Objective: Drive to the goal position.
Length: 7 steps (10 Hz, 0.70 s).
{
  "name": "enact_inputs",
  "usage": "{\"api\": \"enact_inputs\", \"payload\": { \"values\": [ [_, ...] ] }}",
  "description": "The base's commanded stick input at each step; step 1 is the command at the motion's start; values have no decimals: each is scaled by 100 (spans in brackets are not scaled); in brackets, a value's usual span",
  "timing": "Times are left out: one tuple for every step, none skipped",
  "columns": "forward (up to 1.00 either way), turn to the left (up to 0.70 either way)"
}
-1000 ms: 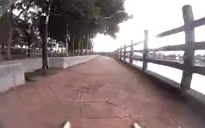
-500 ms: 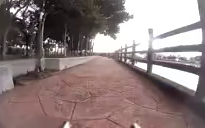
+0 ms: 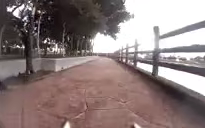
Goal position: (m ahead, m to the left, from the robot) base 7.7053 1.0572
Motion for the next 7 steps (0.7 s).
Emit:
{"api": "enact_inputs", "payload": {
  "values": [
    [70, 0],
    [70, 0],
    [70, 0],
    [70, 0],
    [70, 0],
    [70, 0],
    [70, 0]
  ]
}}
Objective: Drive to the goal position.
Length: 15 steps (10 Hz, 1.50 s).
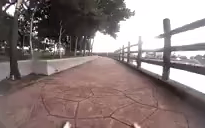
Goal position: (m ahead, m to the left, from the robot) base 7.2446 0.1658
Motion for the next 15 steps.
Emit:
{"api": "enact_inputs", "payload": {
  "values": [
    [70, 0],
    [70, 0],
    [70, 0],
    [70, 0],
    [70, 0],
    [70, 0],
    [70, 0],
    [70, 0],
    [70, 0],
    [70, 0],
    [70, 0],
    [70, 0],
    [70, 0],
    [70, 0],
    [70, 0]
  ]
}}
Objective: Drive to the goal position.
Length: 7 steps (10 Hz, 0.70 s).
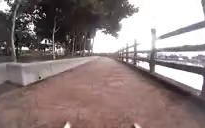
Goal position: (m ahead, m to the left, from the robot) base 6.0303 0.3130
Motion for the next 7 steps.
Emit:
{"api": "enact_inputs", "payload": {
  "values": [
    [70, 0],
    [70, 0],
    [70, 0],
    [70, 0],
    [70, 0],
    [70, 0],
    [70, 0]
  ]
}}
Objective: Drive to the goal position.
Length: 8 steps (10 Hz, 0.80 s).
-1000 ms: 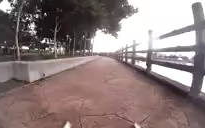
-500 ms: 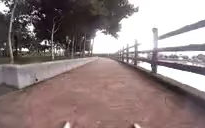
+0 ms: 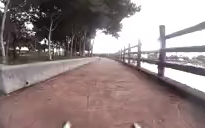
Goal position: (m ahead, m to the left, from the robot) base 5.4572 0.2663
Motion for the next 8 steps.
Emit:
{"api": "enact_inputs", "payload": {
  "values": [
    [70, 0],
    [70, 0],
    [70, 0],
    [70, 0],
    [70, 0],
    [70, 0],
    [70, 0],
    [70, 0]
  ]
}}
